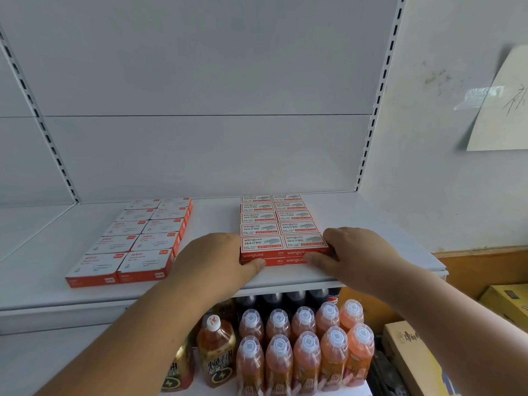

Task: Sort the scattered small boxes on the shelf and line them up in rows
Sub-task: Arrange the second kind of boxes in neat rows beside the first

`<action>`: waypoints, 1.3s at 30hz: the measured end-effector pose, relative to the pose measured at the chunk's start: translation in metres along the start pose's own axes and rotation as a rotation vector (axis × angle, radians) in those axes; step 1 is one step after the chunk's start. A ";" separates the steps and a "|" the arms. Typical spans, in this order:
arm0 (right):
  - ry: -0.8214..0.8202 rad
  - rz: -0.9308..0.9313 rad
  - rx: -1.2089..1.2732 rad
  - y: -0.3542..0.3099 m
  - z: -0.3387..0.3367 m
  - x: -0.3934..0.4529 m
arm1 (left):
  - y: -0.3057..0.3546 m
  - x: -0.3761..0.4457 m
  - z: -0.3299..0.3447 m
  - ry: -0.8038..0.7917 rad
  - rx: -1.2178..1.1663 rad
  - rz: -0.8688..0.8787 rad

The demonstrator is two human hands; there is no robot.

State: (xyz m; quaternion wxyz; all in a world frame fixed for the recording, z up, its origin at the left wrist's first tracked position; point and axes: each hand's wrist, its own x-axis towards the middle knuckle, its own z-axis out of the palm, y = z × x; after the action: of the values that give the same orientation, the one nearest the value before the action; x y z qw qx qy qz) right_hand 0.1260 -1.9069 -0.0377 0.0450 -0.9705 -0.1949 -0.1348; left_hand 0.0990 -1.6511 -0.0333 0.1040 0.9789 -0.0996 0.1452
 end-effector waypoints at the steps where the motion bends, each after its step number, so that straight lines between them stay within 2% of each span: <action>1: -0.004 0.001 -0.008 0.000 0.000 0.000 | 0.001 -0.001 0.000 -0.005 0.004 -0.005; 5: -0.014 0.040 0.070 0.000 -0.003 0.000 | 0.000 0.002 -0.007 -0.110 -0.037 -0.061; 9: -0.139 0.227 0.255 0.006 -0.010 0.024 | -0.003 0.026 -0.017 -0.277 -0.168 -0.194; 13: -0.263 0.299 0.285 0.006 -0.012 0.048 | -0.003 0.048 -0.015 -0.298 -0.090 -0.226; 16: -0.319 0.257 0.211 0.004 -0.013 0.052 | -0.004 0.052 -0.009 -0.327 -0.094 -0.231; 22: -0.308 0.194 0.111 0.001 -0.014 0.052 | -0.006 0.053 -0.004 -0.317 -0.063 -0.209; 27: -0.270 0.344 0.218 0.007 -0.009 0.055 | -0.008 0.052 -0.008 -0.309 -0.057 -0.231; 36: -0.306 0.272 0.108 0.002 -0.005 0.053 | -0.007 0.054 -0.004 -0.352 -0.097 -0.233; 39: -0.323 0.357 0.250 0.003 -0.008 0.056 | -0.009 0.057 -0.007 -0.351 -0.097 -0.239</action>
State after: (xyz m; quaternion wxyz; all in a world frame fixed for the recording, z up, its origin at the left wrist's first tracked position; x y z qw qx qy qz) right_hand 0.1744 -1.8901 -0.0145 0.1559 -0.9853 -0.0406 0.0571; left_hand 0.1522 -1.6506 -0.0109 0.1486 0.9878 -0.0063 -0.0455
